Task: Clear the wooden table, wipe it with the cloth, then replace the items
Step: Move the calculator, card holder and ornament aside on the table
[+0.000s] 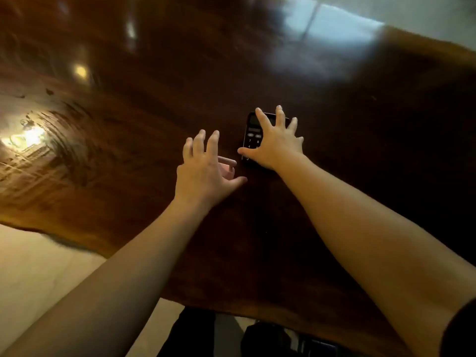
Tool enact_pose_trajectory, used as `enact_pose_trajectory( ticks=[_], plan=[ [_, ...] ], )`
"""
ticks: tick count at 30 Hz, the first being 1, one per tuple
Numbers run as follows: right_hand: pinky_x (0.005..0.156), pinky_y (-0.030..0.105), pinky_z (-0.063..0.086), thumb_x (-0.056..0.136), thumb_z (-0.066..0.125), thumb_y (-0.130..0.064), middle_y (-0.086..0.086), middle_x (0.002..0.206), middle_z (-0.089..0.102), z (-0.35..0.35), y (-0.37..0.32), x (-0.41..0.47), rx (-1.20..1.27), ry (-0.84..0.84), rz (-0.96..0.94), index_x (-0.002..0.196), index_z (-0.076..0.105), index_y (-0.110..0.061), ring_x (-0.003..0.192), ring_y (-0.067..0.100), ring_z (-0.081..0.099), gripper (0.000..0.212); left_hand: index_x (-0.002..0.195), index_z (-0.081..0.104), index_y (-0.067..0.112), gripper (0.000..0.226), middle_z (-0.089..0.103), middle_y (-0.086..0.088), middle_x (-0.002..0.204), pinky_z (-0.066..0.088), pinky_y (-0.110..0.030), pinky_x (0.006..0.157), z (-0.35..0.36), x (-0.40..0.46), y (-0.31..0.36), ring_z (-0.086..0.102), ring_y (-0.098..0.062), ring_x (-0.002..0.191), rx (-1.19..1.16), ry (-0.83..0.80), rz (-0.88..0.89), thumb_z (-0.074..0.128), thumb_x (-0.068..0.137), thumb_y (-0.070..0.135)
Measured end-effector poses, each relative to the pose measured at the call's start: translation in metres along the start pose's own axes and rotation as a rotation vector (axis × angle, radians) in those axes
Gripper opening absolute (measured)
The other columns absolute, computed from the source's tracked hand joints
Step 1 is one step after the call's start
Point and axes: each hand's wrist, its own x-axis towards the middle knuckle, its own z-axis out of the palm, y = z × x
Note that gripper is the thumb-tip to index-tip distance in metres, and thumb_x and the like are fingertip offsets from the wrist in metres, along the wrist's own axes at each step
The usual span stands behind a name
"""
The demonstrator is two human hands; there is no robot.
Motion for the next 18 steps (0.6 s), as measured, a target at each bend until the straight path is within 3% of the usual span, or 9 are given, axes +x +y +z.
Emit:
enact_pose_trajectory(
  ticks=[4, 9, 14, 18],
  plan=[
    [0.103, 0.08, 0.022, 0.063, 0.065, -0.087, 0.007, 0.167, -0.014, 0.02, -0.004, 0.014, 0.056, -0.016, 0.066, 0.152, -0.005, -0.052, 0.147, 0.054, -0.007, 0.118, 0.153, 0.012, 0.034, 0.121, 0.021, -0.009, 0.16, 0.05, -0.051, 0.095, 0.02, 0.0, -0.005, 0.024, -0.035, 0.146, -0.051, -0.036, -0.021, 0.085, 0.062, 0.062],
    [0.101, 0.081, 0.024, 0.063, 0.07, -0.083, 0.009, 0.164, -0.024, 0.038, -0.006, 0.034, 0.071, 0.018, 0.157, 0.151, -0.01, -0.053, 0.145, 0.058, -0.009, 0.122, 0.15, 0.024, 0.025, 0.108, 0.029, -0.011, 0.151, 0.048, -0.034, 0.083, 0.033, 0.003, -0.01, 0.044, -0.033, 0.13, -0.049, 0.024, 0.011, 0.089, 0.066, 0.045],
    [0.096, 0.067, 0.043, 0.063, 0.076, -0.074, 0.013, 0.163, -0.023, 0.042, -0.009, 0.041, 0.129, -0.019, 0.25, 0.149, -0.011, -0.056, 0.14, 0.057, 0.02, 0.123, 0.148, 0.03, 0.021, 0.099, 0.032, -0.011, 0.147, 0.043, -0.029, 0.08, 0.033, 0.005, -0.012, 0.047, -0.032, 0.125, -0.089, 0.048, 0.024, 0.087, 0.07, 0.038],
    [0.093, 0.065, 0.045, 0.059, 0.08, -0.072, 0.011, 0.162, -0.017, 0.04, -0.01, 0.045, 0.143, -0.012, 0.275, 0.147, -0.007, -0.059, 0.134, 0.051, 0.027, 0.124, 0.15, 0.029, 0.019, 0.099, 0.034, -0.012, 0.145, 0.045, -0.029, 0.08, 0.025, 0.007, -0.017, 0.049, -0.032, 0.122, -0.107, 0.071, 0.018, 0.087, 0.072, 0.035]
  ],
)
